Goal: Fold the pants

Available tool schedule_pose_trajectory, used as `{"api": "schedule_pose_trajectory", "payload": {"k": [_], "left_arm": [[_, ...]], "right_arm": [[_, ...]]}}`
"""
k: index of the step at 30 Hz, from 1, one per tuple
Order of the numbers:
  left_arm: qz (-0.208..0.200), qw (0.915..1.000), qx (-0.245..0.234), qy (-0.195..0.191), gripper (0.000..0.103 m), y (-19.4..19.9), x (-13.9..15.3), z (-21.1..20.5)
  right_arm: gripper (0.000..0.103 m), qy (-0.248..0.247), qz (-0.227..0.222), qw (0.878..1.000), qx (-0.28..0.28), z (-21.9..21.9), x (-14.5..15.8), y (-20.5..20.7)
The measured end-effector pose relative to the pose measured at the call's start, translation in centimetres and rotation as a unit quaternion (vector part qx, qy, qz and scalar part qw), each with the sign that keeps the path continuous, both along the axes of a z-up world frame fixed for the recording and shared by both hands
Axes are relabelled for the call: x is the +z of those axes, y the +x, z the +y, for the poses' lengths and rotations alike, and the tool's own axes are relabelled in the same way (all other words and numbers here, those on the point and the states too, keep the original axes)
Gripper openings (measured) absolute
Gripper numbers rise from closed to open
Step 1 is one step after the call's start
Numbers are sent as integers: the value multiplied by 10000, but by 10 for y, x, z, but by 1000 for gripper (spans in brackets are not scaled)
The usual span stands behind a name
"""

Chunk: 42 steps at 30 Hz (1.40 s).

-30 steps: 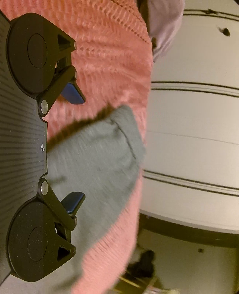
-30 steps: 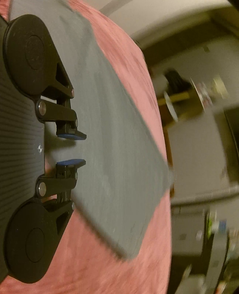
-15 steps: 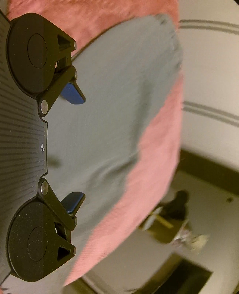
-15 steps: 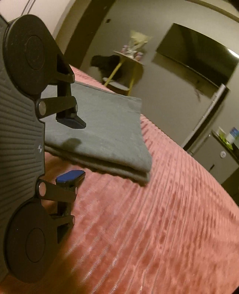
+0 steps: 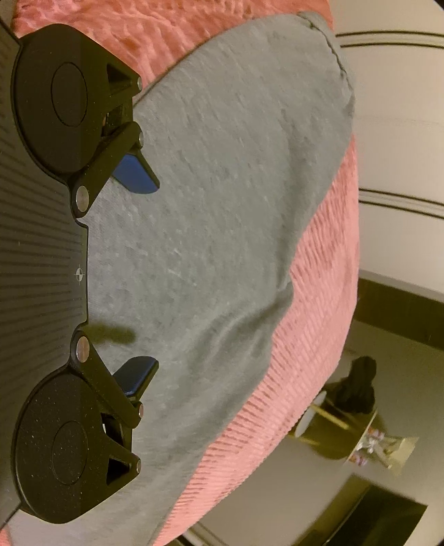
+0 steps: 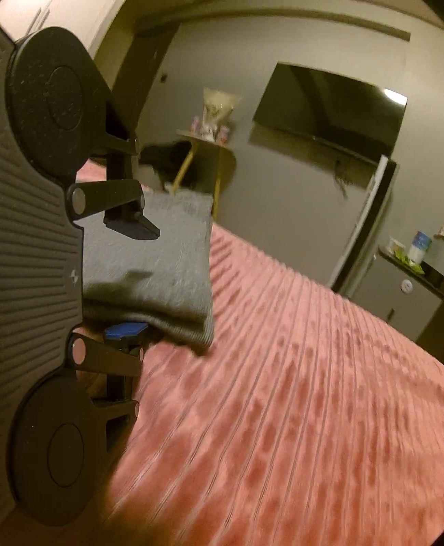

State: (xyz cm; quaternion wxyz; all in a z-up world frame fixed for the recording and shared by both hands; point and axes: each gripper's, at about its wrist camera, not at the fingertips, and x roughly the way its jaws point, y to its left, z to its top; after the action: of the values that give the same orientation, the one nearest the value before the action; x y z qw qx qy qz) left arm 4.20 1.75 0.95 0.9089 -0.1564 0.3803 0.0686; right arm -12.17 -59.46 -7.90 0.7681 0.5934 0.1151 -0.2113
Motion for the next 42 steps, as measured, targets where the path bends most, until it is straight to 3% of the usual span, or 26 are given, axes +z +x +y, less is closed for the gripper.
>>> {"api": "schedule_pose_trajectory", "payload": {"k": [5,11,13,17,23,28,32,37,42], "left_arm": [[27,10000,-1,-10,103,2,-3,0],[63,10000,-5,-6,103,2,-3,-2],[77,10000,-12,-2,103,2,-2,-3],[72,9999,16,-87,103,1,-2,0],[73,9999,15,-124,103,0,-2,0],[54,9998,17,-183,103,-1,-1,1],[32,9998,27,-215,103,-2,0,2],[16,9998,0,-204,103,-2,0,0],[4,9998,-26,-207,103,-1,0,-1]], "right_arm": [[22,-230,217,9995,71,-12,0,9],[23,-95,274,9995,109,-19,2,15],[14,-127,408,9990,109,-19,7,16],[9,-766,633,9947,271,-7,37,24],[9,-1657,365,9826,762,27,96,46],[9,-2259,258,9639,1387,67,130,71],[9,-2766,346,9394,1995,109,142,90],[10,-3217,509,9006,2877,170,137,105],[10,-3336,642,8646,3703,231,118,109]]}}
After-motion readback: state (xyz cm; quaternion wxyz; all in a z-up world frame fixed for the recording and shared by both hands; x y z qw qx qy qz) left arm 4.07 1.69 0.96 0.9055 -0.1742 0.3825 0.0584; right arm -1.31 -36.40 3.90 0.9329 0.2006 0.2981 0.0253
